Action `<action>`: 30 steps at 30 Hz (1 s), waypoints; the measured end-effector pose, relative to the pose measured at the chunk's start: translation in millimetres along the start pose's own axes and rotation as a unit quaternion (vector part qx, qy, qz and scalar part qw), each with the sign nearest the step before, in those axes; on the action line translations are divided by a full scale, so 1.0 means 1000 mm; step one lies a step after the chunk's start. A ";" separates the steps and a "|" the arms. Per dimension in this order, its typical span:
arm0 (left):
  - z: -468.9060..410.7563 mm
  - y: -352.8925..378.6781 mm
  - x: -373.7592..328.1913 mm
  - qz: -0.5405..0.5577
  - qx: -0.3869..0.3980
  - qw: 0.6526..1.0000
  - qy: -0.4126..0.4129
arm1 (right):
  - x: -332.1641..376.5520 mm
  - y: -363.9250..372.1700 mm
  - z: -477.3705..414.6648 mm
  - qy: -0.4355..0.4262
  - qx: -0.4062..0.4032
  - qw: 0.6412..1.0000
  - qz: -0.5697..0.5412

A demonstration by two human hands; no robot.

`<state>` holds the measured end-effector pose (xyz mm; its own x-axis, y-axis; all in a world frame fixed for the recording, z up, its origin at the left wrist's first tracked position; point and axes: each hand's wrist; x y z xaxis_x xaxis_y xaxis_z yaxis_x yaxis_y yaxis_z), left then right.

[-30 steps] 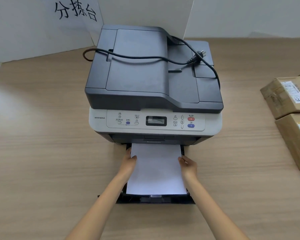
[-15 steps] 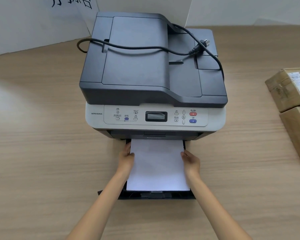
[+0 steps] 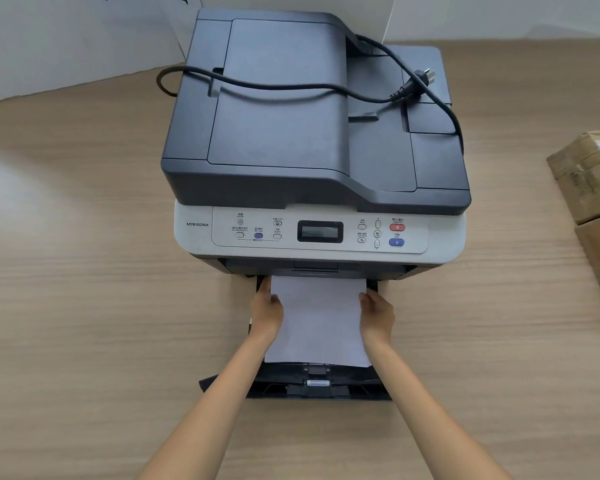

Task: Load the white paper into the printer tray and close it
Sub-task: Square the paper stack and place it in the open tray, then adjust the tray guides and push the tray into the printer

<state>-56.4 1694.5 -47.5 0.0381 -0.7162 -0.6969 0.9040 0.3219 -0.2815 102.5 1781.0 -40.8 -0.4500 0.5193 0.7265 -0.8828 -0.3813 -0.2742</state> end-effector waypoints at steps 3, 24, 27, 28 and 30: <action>0.005 0.001 -0.003 -0.006 0.008 1.000 -0.016 | 0.001 -0.002 0.002 -0.011 0.043 0.999 0.027; 0.079 -0.022 0.072 -0.199 -0.001 0.978 0.070 | -0.057 -0.070 0.058 -0.125 0.105 0.937 0.310; 0.078 -0.020 0.071 -0.200 -0.005 0.978 0.062 | -0.061 -0.064 0.053 -0.107 0.127 0.931 0.326; 0.078 -0.020 0.069 -0.201 -0.005 0.978 0.057 | -0.062 -0.063 0.051 -0.103 0.127 0.930 0.330; 0.075 -0.020 0.065 -0.208 -0.001 0.977 0.048 | -0.062 -0.061 0.049 -0.103 0.121 0.926 0.344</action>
<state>-40.2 1594.7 -38.0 -0.3725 -0.7239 -0.5807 0.8322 0.0163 -0.5542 190.9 1734.6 -38.1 -0.8368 -0.0567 0.5446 -0.3302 -0.7411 -0.5845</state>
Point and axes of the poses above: each hand's wrist, its own z-axis away from the middle knuckle, its own y-axis out of the palm, x = y × z, and after that the axes turned 13 degrees about x, right-handed
